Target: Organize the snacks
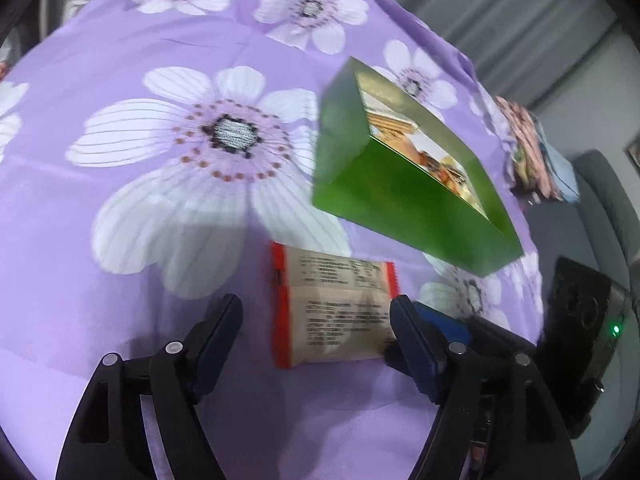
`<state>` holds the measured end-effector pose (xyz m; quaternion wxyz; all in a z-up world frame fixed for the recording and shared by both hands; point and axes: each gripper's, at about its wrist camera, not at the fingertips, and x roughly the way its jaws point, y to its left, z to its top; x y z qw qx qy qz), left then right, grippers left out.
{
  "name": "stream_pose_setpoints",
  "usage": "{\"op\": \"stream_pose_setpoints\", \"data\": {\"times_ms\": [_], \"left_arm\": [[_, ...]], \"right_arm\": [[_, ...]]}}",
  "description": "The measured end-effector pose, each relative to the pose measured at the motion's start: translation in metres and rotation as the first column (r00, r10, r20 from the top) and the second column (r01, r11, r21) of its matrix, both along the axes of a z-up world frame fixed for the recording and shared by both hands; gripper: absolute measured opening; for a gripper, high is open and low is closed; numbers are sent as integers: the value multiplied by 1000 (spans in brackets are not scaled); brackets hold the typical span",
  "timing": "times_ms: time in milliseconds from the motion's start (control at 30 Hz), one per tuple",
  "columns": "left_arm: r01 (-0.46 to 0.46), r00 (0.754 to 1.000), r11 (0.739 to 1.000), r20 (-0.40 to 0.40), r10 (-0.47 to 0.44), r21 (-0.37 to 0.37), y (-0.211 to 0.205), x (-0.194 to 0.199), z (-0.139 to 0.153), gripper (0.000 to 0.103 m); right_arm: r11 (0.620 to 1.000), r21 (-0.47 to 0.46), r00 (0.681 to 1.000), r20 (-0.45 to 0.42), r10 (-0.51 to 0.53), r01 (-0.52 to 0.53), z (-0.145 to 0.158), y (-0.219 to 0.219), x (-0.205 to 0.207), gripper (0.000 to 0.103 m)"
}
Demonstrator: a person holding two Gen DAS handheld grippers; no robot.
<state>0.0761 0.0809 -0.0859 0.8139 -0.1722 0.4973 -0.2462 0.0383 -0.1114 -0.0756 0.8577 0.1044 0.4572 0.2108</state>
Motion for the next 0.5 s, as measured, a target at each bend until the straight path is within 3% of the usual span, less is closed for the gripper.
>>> {"op": "stream_pose_setpoints", "data": {"times_ms": [67,133,200,233,267,300,433,500], "left_arm": [[30,1000,1000,4,-30,1,-6,2,-2,74],[48,999,999,6,-48,2,-9,2,-3,55],[47,999,999,1,-47,-8,-9,3,-5,46],[43,999,999,-1,-43,-10,-7,4,-6,32],[36,999,999,-8,-36,-16,-4,5,-8,26],[33,999,998,-21,-34,-44,-2,7,-11,26],[52,998,999,22,-52,-5,-11,1,-3,26],[57,998,998,21,-57,-20,-10,-1,-2,26]], "right_arm": [[1000,-2,1000,-8,4,-5,-2,3,4,45],[1000,-2,1000,-12,15,-15,-4,4,5,37],[1000,-13,1000,-9,20,-20,-4,6,6,33],[1000,-3,1000,-8,23,-23,-4,5,6,26],[1000,17,1000,-11,25,-24,-4,3,6,23],[999,34,1000,-14,18,-18,-5,2,5,20],[1000,17,1000,19,0,-1,0,3,-2,16],[1000,18,999,33,-5,5,4,0,-6,15]]}}
